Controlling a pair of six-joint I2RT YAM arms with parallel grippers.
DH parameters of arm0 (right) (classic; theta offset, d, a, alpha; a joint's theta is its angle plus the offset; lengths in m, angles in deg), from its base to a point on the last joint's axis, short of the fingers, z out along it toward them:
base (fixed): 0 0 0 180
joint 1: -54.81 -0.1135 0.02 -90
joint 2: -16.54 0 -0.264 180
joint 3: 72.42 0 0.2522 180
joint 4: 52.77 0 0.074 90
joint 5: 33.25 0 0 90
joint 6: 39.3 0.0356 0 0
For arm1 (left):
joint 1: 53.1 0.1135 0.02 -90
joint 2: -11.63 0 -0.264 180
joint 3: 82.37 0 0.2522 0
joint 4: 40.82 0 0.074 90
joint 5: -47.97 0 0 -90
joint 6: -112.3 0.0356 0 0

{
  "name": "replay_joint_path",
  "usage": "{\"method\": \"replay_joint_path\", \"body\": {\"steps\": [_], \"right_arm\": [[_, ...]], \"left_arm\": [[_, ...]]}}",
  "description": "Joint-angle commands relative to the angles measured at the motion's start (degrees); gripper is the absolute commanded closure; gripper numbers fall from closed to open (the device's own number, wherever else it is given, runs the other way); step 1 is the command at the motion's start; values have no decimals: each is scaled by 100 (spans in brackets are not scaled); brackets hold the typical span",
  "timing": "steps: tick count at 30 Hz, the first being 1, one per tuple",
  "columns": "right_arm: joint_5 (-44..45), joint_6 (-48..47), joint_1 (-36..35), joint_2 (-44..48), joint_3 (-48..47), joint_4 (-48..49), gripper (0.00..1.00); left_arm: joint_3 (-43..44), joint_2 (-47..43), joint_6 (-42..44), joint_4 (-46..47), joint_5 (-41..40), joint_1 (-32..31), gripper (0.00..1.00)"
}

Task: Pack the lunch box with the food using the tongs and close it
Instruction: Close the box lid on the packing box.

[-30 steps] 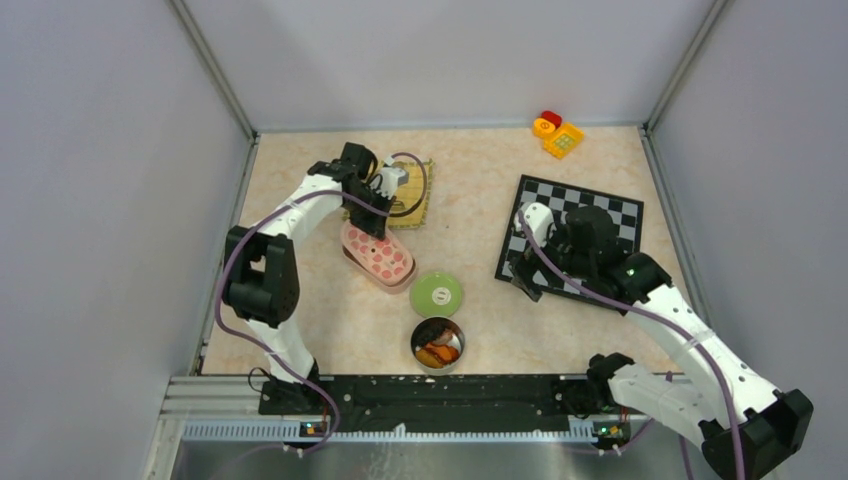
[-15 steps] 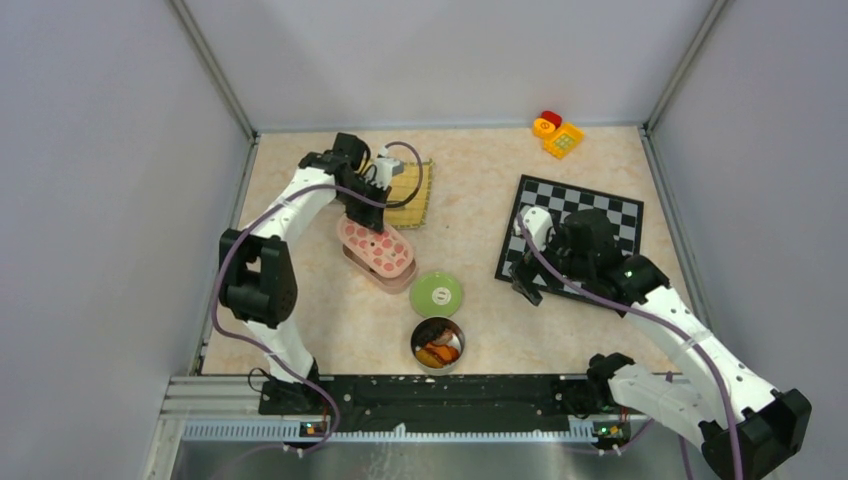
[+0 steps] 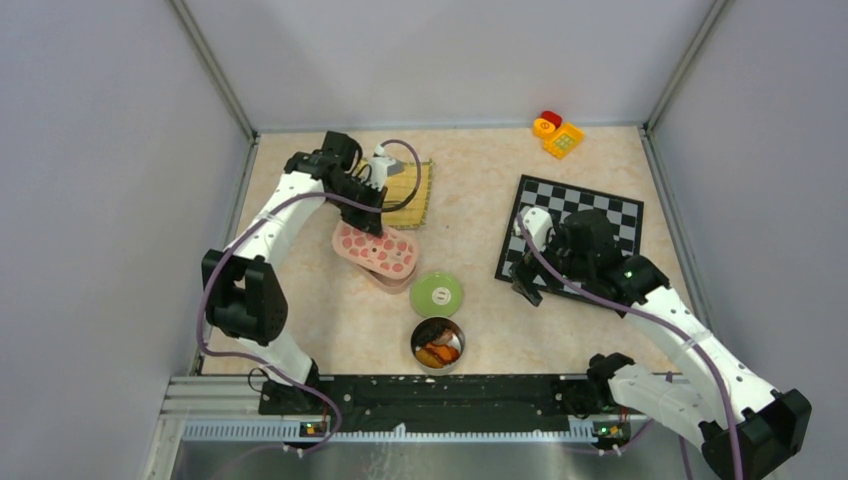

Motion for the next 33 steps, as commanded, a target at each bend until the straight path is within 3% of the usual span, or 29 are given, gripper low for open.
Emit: {"method": "replay_joint_path", "body": {"steps": [1, 16, 33], "right_arm": [[-103, 61, 63, 97, 38, 177, 2], [-160, 26, 64, -4, 108, 177, 2], [-447, 186, 63, -164, 199, 305, 2]], "left_arm": [[-132, -200, 186, -116, 179, 0, 100], [-68, 647, 547, 288, 32, 0, 100], [67, 1019, 818, 597, -355, -100, 100]]}}
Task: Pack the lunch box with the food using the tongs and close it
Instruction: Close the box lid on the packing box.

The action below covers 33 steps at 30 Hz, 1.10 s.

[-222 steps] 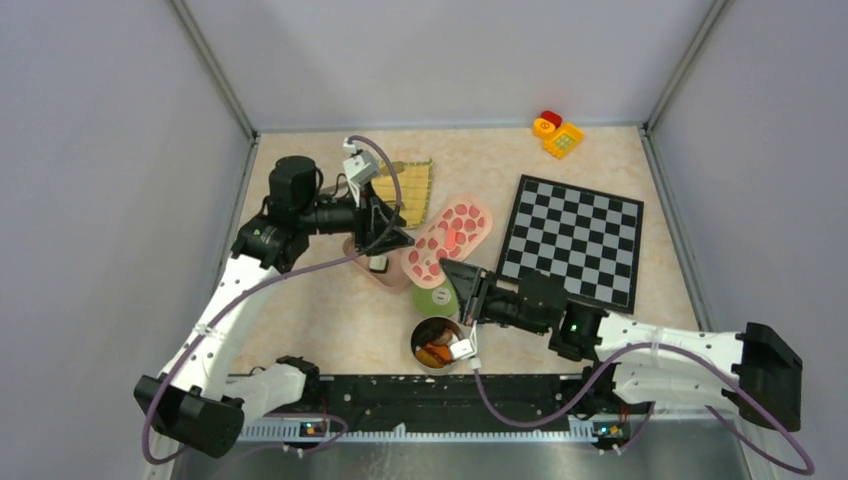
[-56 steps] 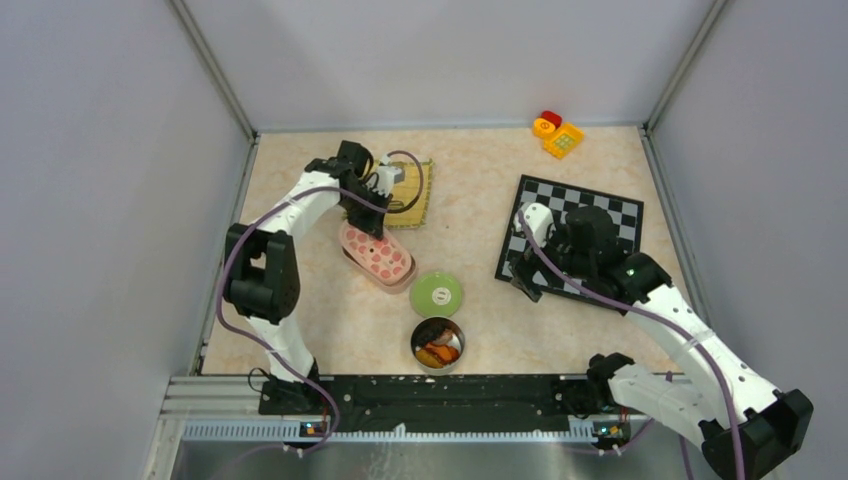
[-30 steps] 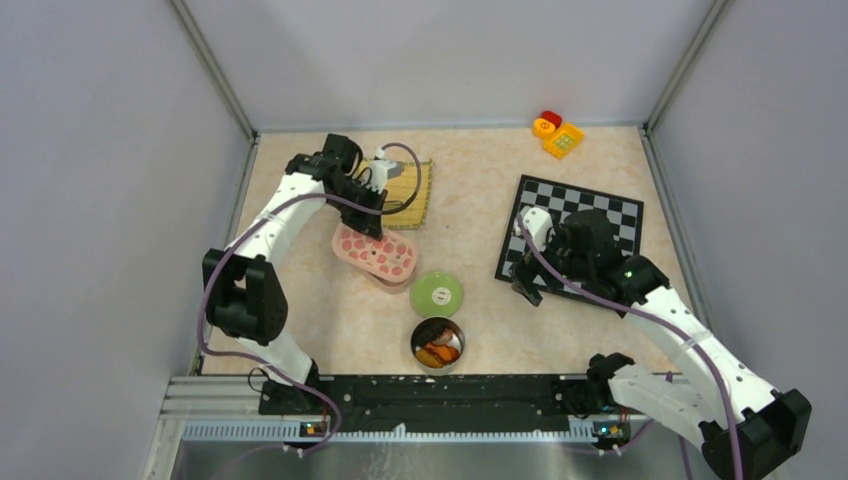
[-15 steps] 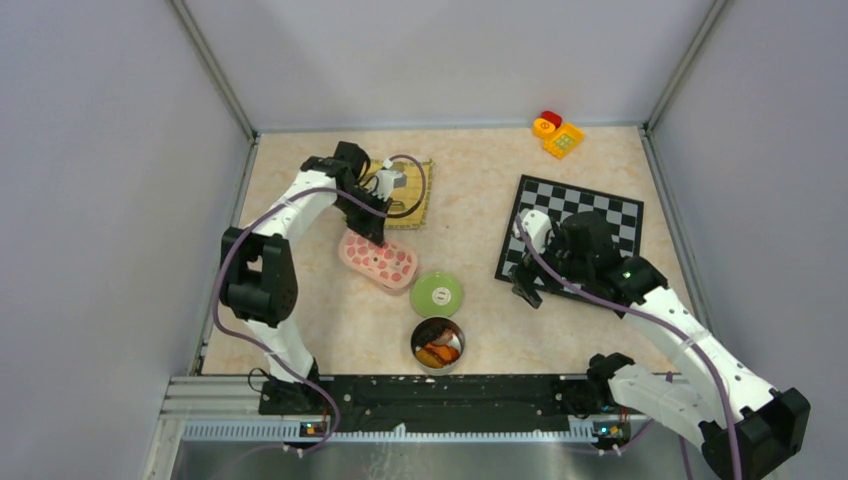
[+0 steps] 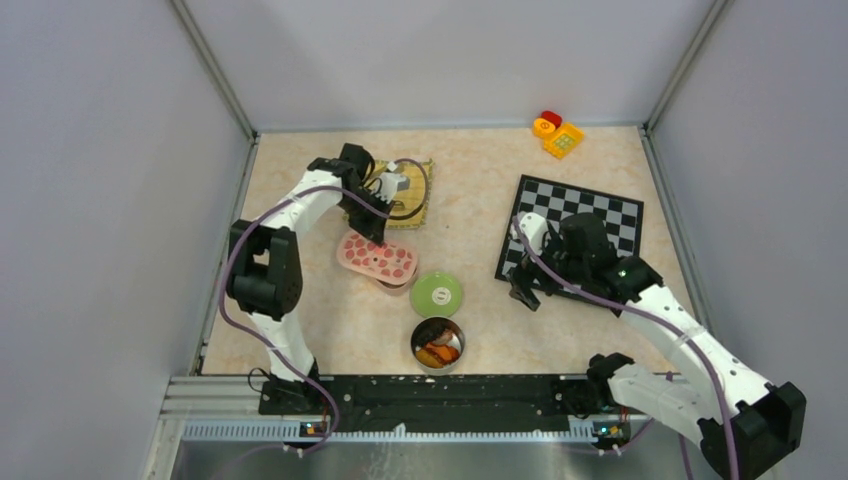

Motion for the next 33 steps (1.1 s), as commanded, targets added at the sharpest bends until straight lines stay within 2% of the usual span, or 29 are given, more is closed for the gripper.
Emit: {"method": "replay_joint_path", "body": {"steps": [1, 5, 10, 12, 14, 18, 24, 27, 31, 33], "right_arm": [[-297, 196, 63, -141, -31, 257, 2], [-549, 293, 63, -493, -273, 130, 2], [-878, 341, 63, -900, -640, 16, 3], [-993, 429, 60, -1065, -789, 64, 3], [-1129, 557, 63, -1252, -952, 173, 4], [-1346, 841, 63, -1634, -1357, 429, 8], [-1238, 1231, 63, -2420, -1852, 1032, 25], [-1076, 1426, 42, -2840, -2121, 1376, 35], [-817, 1511, -135, -3387, -2505, 1701, 43], [-642, 1529, -282, -3635, -2632, 1874, 48]], "left_arm": [[283, 84, 168, 198, -85, -102, 100], [356, 193, 234, 232, -148, -182, 99], [364, 158, 358, 285, -232, -224, 92], [360, 148, 385, 235, -264, -226, 86], [366, 116, 435, 143, -251, -231, 77], [391, -240, 455, 44, -207, -222, 42], [522, -1047, 206, 45, 96, 112, 24], [88, -1633, 5, 339, 203, 477, 24], [-891, -2374, 73, 845, 264, 999, 42], [-1301, -2663, 123, 934, 421, 1293, 47]]}}
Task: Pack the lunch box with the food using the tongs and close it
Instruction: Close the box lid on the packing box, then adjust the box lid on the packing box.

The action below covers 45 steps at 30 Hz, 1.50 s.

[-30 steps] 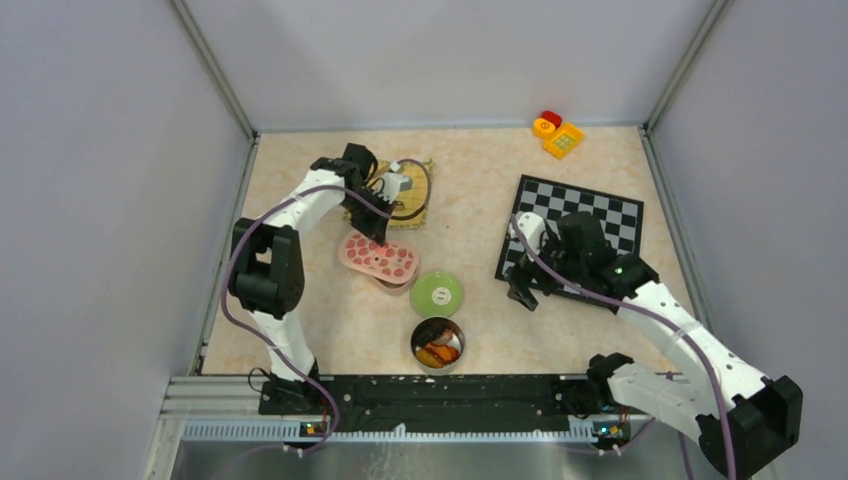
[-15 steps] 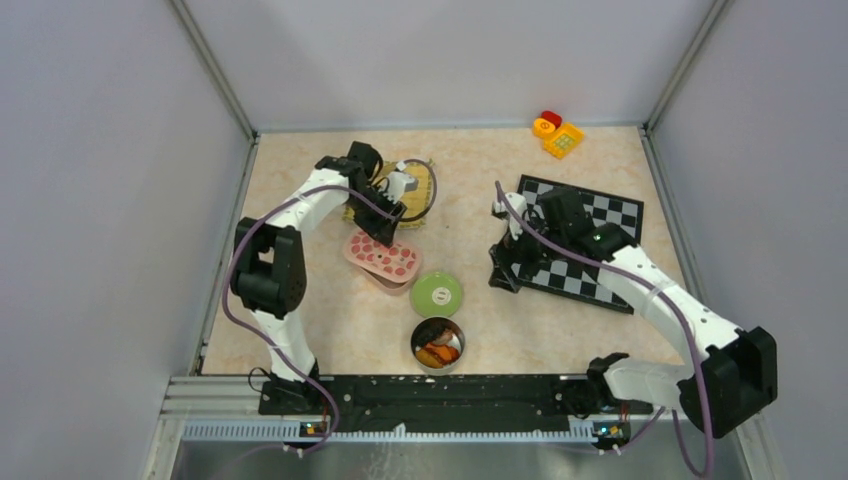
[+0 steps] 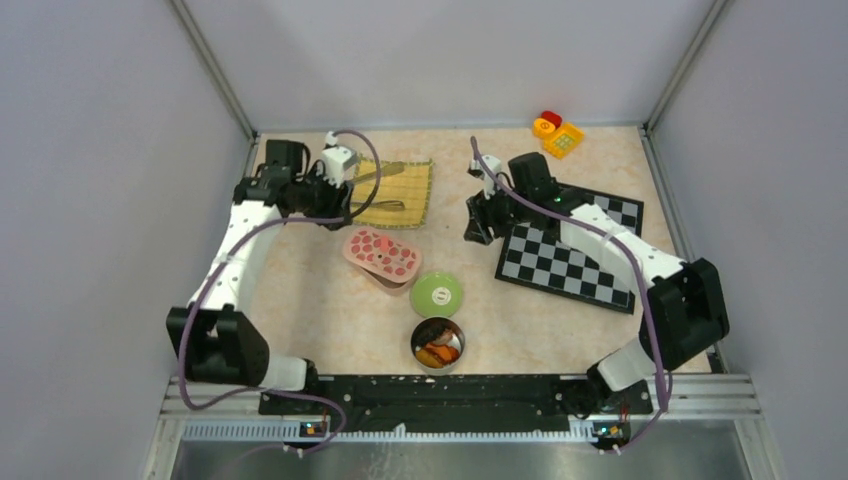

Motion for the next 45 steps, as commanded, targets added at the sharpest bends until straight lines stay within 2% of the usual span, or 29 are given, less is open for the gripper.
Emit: {"method": "replay_joint_path", "body": {"steps": [1, 5, 10, 15, 27, 38, 45], "right_arm": [[367, 191, -286, -440, -523, 749, 50], [589, 227, -514, -1067, -846, 1193, 59], [786, 117, -757, -1984, -1350, 1424, 73], [873, 75, -908, -2456, -1352, 2020, 77], [789, -74, -1298, -2946, -1535, 2114, 77], [551, -75, -1475, -3047, -1463, 2049, 78], [275, -4, -1489, -2784, -1222, 2084, 77]], "left_arm": [[-857, -461, 34, 369, 421, 501, 50], [-1516, -727, 110, 628, 780, 1018, 56], [-2212, -767, 159, 1167, 802, 1056, 60], [-2594, -546, -74, 1639, 900, 1074, 61], [-2771, 56, -458, 2210, 811, 1092, 64], [-2649, 278, -593, 2288, 868, 1118, 64], [-2613, 324, -632, 2288, 836, 1151, 63]]}}
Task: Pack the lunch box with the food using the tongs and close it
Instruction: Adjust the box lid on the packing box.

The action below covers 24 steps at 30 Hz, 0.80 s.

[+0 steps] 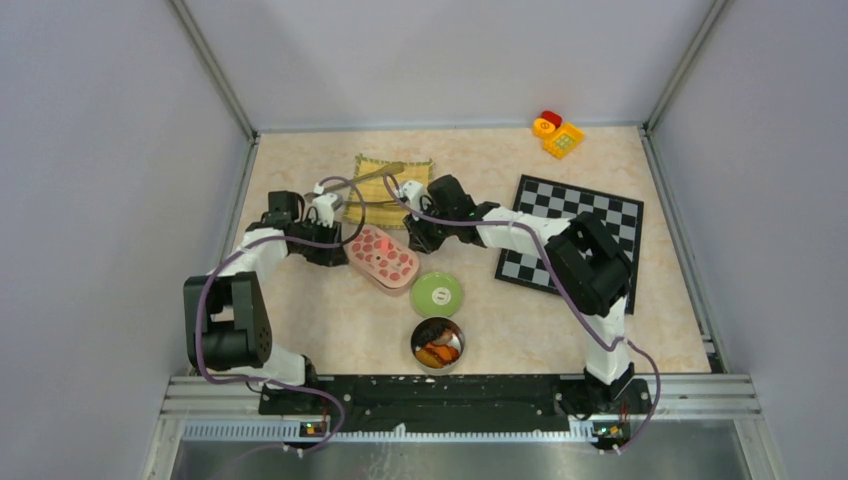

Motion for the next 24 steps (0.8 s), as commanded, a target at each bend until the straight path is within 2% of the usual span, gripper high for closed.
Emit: {"method": "replay_joint_path", "body": {"steps": [1, 16, 24], "right_arm": [[-293, 31, -53, 206, 52, 222, 78], [510, -180, -60, 260, -227, -95, 77], [1214, -480, -404, 184, -221, -156, 78]], "left_arm": [[177, 40, -68, 152, 76, 73, 63], [177, 43, -127, 146, 89, 179, 62], [226, 47, -277, 153, 165, 381, 61]]}}
